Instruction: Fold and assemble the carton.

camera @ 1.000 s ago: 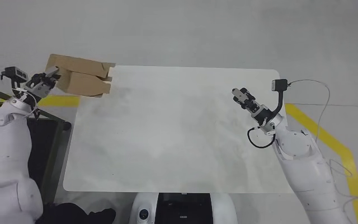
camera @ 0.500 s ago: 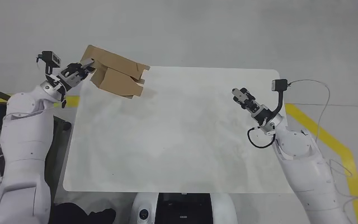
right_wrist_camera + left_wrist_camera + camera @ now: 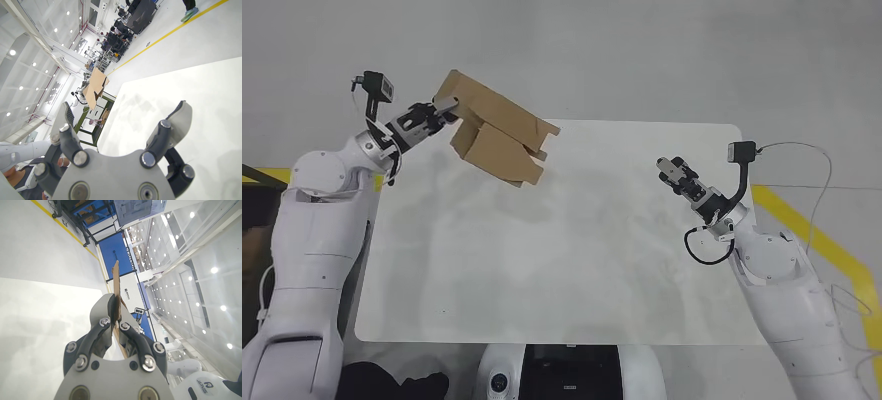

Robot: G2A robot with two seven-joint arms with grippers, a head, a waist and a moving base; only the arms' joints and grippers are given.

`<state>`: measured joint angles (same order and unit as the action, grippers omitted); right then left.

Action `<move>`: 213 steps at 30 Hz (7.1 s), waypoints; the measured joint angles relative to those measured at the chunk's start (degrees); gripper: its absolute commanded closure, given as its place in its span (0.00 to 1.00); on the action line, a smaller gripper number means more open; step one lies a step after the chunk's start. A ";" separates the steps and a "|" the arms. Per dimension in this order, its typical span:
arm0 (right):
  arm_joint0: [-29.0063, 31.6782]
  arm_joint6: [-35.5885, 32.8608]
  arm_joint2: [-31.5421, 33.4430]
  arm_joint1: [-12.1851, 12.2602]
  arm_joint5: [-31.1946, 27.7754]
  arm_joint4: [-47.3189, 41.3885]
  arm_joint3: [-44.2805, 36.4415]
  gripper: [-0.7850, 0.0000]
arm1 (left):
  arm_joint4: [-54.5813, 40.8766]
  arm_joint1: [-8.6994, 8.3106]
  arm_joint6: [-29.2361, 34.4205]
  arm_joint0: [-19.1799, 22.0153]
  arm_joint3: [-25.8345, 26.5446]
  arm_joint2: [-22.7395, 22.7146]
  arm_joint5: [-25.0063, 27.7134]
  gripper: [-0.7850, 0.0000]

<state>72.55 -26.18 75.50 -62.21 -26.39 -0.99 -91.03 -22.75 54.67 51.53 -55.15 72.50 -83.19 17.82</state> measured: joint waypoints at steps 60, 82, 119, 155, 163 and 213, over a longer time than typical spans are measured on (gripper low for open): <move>-5.13 -26.53 -8.41 -0.62 3.12 -13.04 6.08 0.00 | 5.33 3.71 5.18 11.13 -2.91 17.44 -3.17 1.00; -9.25 -33.19 -11.64 -1.75 0.84 -24.20 13.16 0.37 | -1.96 7.07 12.32 14.97 -8.14 25.32 1.99 1.00; -10.34 -37.72 -12.53 -2.33 -0.19 -29.21 15.57 1.00 | -5.95 8.41 17.83 15.57 -9.81 25.42 4.34 0.00; 3.40 -16.08 -4.44 -1.47 2.85 -30.24 2.72 1.00 | -3.49 6.00 3.65 6.44 0.10 14.82 2.12 0.00; 3.59 -15.02 -4.46 -1.56 2.66 -29.89 2.28 1.00 | -3.61 6.09 1.73 5.53 1.33 14.80 1.22 0.00; 12.63 15.40 -6.43 -5.09 11.17 -15.46 -6.36 1.00 | 9.52 12.42 -4.13 8.97 -1.90 32.36 8.60 0.63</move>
<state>85.18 -10.78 69.06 -67.30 -15.22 -16.45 -97.39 -13.23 67.09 47.40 -46.18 70.59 -50.83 26.42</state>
